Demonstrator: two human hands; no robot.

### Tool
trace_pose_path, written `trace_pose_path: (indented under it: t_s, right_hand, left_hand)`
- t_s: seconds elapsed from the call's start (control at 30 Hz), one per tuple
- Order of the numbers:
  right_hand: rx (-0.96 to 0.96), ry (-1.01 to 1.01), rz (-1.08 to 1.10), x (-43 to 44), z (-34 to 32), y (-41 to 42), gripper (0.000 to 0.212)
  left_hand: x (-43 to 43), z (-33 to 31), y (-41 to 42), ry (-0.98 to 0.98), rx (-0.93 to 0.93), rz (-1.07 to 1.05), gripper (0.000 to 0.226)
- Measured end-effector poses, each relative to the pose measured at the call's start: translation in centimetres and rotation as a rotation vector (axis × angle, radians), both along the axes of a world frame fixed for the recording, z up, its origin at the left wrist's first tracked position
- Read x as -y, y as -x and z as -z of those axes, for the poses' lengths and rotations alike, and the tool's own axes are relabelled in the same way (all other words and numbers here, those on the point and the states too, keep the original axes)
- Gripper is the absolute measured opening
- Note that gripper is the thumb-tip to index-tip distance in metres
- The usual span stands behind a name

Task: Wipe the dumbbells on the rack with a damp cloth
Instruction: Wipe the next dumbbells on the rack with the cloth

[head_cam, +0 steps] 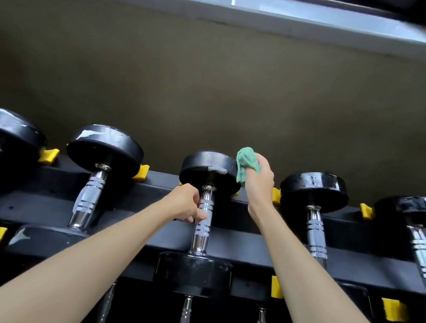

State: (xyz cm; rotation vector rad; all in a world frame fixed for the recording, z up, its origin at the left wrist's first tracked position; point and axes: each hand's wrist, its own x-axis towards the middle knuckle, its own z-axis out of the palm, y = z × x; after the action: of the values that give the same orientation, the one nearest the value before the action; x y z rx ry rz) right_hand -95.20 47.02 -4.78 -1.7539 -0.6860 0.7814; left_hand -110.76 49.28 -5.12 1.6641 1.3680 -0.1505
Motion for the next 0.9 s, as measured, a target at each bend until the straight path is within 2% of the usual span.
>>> trace_pose_path:
  t_s: [0.2,0.33,0.4,0.5,0.57,0.67,0.77,0.9]
  right_hand:
    - [0.333,-0.162,-0.243,0.2,-2.9,2.5,0.044]
    - [0.621,-0.214,-0.573,0.9,-3.0,3.8,0.051]
    - [0.903,-0.262,-0.708,1.0,-3.1,3.7,0.044]
    - [1.374,-0.423,-0.761,0.9,-2.4,2.6,0.030]
    - [1.539,-0.399,-0.796,1.4,-1.9,1.9,0.024]
    - [1.583,-0.356,-0.749,2.3,-1.6,1.0,0.025]
    - [1.598,-0.341,-0.683,2.8,-1.4,0.5,0.028]
    - [1.558,-0.335,-0.594,3.7,-0.8,-0.5,0.041]
  left_hand:
    - [0.6,0.0,0.1,-0.006,0.054,-0.030,0.015]
    - [1.2,0.4,0.4,-0.048,0.086,-0.036,0.019]
    - [1.3,0.3,0.5,-0.037,0.088,-0.038,0.022]
    - [1.4,0.0,0.4,-0.039,0.076,-0.044,0.024]
    - [1.5,-0.2,0.2,-0.042,0.066,-0.036,0.023]
    - [1.6,-0.5,0.0,-0.052,0.037,-0.008,0.017]
    - [1.6,-0.6,-0.2,-0.058,0.013,0.004,0.021]
    - [1.6,-0.7,-0.4,-0.070,-0.011,0.014,0.022]
